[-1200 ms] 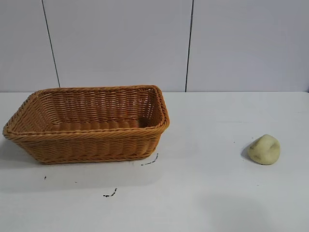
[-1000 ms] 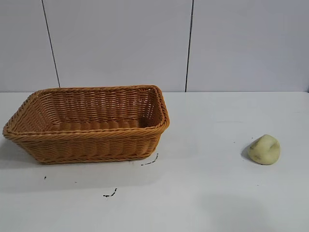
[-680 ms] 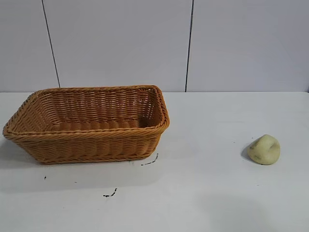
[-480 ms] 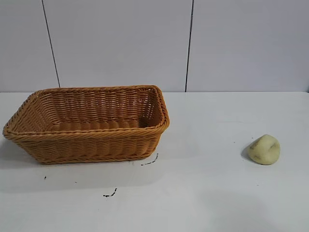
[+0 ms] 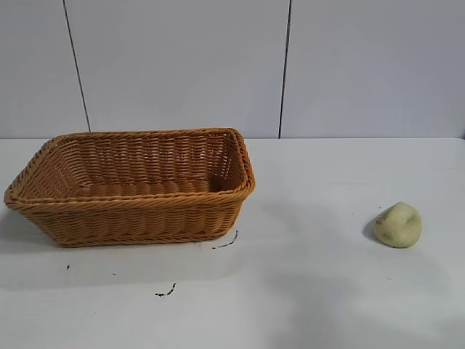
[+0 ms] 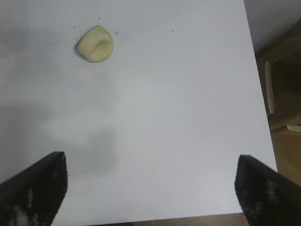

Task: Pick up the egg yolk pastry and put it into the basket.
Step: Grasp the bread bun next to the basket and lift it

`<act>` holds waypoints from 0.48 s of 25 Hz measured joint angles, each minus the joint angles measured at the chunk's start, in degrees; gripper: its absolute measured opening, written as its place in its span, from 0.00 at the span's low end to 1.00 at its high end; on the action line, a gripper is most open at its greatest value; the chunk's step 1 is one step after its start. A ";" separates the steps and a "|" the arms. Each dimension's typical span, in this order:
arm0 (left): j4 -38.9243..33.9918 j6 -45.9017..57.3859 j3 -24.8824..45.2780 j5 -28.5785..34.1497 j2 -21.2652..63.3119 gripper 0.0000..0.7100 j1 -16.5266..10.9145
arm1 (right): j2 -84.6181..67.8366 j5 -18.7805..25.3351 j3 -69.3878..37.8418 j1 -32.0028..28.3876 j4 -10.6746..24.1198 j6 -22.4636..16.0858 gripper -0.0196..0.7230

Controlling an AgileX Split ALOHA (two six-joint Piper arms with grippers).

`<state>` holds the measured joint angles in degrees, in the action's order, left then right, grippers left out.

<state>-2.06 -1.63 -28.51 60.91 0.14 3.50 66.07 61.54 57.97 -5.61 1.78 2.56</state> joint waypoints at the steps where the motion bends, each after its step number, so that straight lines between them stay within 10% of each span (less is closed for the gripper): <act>1: 0.00 0.00 0.00 0.00 0.00 0.98 0.00 | 2.53 -0.04 1.23 0.00 -0.07 0.32 0.96; 12: 0.00 0.00 0.00 0.00 0.00 0.98 0.00 | 21.40 -0.94 12.78 0.00 -4.28 4.59 0.96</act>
<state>-2.06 -1.63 -28.51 60.91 0.14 3.50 87.46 60.60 70.75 -5.61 -2.50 7.14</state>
